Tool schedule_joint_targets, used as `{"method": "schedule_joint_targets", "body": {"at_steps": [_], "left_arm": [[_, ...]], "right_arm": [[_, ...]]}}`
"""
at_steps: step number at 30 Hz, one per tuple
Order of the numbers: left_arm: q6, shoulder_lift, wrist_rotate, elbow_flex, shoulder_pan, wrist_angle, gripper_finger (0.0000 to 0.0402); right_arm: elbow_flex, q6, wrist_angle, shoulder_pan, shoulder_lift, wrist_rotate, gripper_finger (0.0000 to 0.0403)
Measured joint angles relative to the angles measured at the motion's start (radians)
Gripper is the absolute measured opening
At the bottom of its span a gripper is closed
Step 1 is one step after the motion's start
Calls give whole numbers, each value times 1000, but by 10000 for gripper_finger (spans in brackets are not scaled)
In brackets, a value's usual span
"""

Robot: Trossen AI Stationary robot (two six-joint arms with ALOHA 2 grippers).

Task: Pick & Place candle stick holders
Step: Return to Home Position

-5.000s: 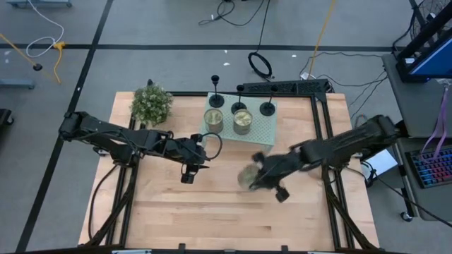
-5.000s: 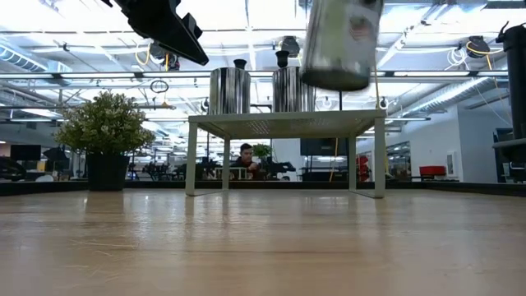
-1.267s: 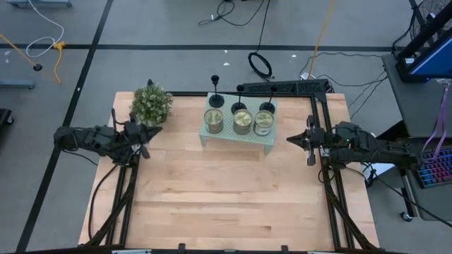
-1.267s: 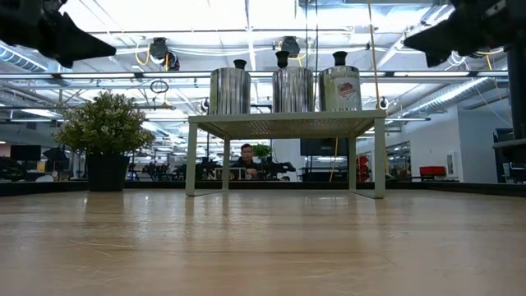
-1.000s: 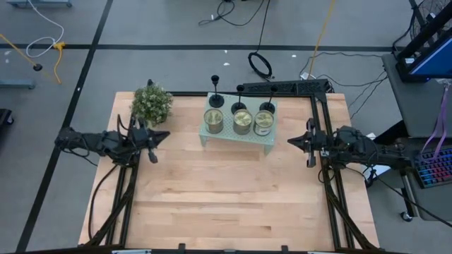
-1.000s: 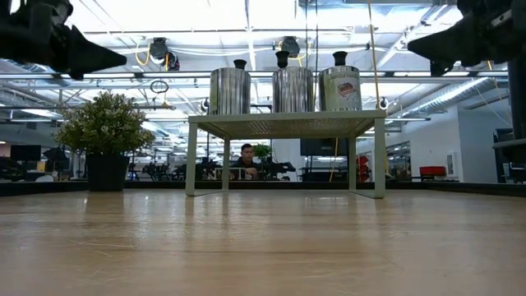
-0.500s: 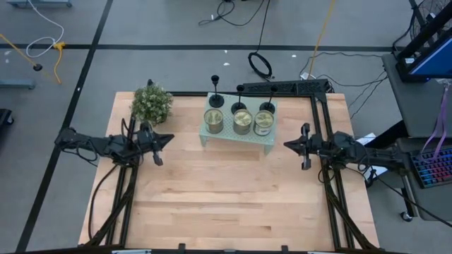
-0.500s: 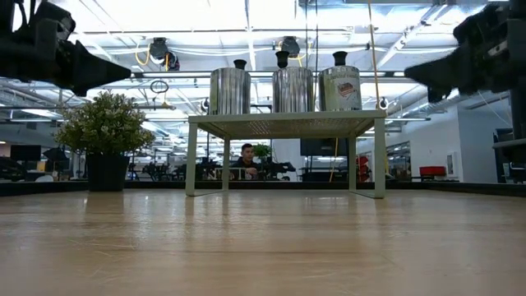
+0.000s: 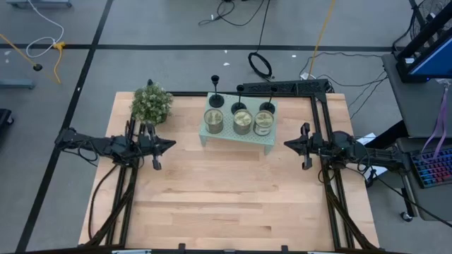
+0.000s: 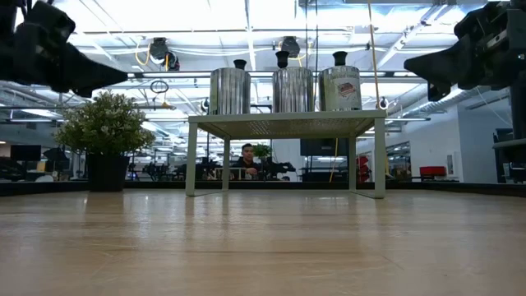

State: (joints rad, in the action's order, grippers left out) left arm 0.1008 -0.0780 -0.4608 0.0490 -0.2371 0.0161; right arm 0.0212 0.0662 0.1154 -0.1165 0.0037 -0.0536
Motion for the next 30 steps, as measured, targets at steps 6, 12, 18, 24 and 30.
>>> {"method": "schedule_joint_targets", "body": {"at_steps": [6, 12, 18, 24, 30], "left_arm": [[42, 0, 169, 0, 0, -64, 25], [123, 0, 286, 0, 1, -76, 26], [115, 0, 284, 1, 1, -77, 26], [101, 0, 280, 0, 1, -71, 26], [100, 0, 278, 0, 1, -69, 26]], "right_arm": [[-1, 1, 0, 0, 0, 0, 4], [-2, 1, -1, 0, 0, 0, 4], [-2, 1, -1, 0, 0, 0, 4], [-2, 0, -1, 0, 0, 0, 4], [-3, 0, -1, 0, 0, 0, 4]]}}
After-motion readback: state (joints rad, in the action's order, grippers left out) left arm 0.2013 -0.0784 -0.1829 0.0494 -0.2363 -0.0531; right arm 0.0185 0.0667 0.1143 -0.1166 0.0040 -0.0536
